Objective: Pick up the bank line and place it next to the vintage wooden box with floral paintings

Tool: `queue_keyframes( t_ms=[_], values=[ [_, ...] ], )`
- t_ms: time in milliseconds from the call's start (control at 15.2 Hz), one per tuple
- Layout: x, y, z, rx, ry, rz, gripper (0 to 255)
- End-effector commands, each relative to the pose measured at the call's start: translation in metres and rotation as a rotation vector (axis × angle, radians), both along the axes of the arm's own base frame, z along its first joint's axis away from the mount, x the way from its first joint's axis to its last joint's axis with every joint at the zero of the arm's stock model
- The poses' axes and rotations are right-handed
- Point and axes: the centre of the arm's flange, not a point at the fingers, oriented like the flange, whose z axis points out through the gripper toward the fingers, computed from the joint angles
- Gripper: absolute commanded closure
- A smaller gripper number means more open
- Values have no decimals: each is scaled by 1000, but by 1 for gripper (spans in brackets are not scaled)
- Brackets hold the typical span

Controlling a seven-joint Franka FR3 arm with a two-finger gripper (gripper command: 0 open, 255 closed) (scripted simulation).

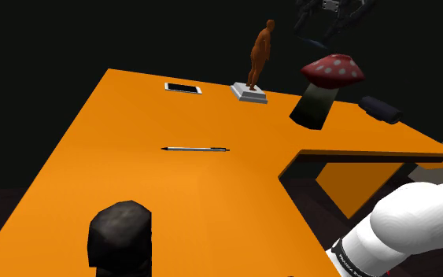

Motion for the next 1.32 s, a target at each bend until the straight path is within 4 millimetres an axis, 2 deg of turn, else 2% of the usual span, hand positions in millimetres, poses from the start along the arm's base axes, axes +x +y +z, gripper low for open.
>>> queue_keyframes(
  t_ms=[0, 1254],
  values=[
    [-1, 12, 5, 0, 0, 0, 255],
    [-18, 263, 6, 0, 0, 0, 255]
  ],
)
